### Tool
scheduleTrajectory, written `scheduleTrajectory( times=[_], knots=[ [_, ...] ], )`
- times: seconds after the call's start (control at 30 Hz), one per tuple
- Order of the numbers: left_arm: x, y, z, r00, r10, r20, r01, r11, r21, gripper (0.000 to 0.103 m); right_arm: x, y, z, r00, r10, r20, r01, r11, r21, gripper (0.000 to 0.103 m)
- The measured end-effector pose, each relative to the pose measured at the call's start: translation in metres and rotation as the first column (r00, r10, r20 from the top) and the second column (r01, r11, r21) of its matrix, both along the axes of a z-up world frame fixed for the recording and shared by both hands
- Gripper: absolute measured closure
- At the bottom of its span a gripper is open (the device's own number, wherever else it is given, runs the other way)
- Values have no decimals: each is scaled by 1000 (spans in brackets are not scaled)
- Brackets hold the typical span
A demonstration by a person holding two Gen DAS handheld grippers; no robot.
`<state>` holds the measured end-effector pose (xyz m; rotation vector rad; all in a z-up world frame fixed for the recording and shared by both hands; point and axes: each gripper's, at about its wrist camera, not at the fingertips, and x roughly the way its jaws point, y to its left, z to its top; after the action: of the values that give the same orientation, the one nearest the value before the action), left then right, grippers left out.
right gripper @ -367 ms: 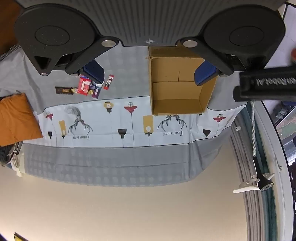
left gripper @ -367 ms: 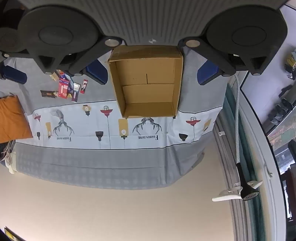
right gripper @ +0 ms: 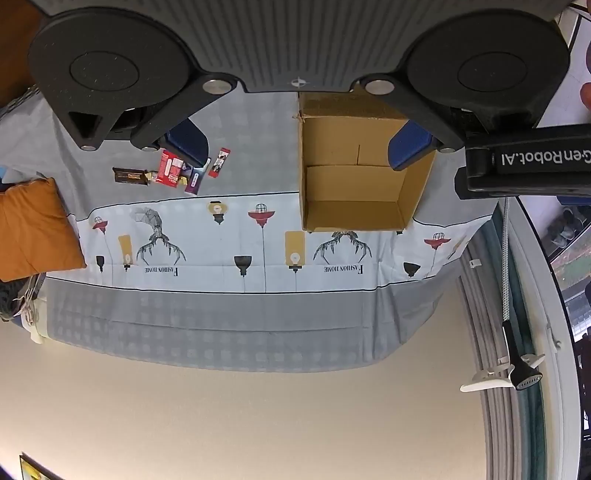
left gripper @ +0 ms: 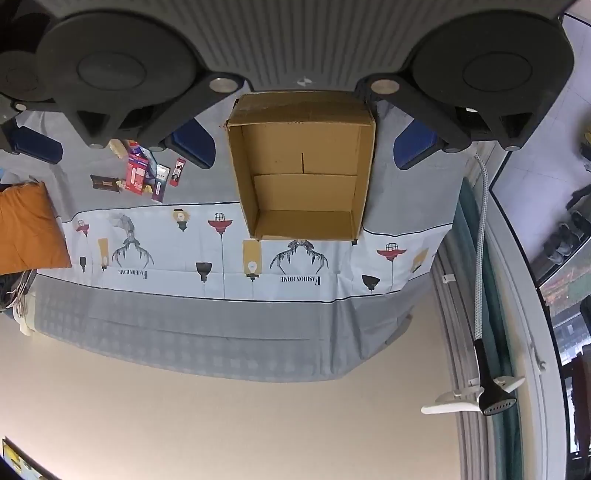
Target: Organize snacks
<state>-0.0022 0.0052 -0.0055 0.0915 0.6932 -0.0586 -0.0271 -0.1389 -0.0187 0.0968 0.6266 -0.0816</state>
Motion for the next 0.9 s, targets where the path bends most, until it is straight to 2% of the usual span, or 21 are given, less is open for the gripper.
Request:
scheduleTrajectory(
  times=[0.4, 0.9],
  knots=[
    [-7, 7, -10, 1000, 3, 24, -3, 1000, -9, 0, -1, -2, -1, 1000, 0, -18, 0, 1000, 24, 0],
    [1, 7, -4, 1000, 3, 5, -3, 1000, -10, 0, 6, -2, 0, 999, -6, -39, 7, 1000, 29, 0]
  ],
)
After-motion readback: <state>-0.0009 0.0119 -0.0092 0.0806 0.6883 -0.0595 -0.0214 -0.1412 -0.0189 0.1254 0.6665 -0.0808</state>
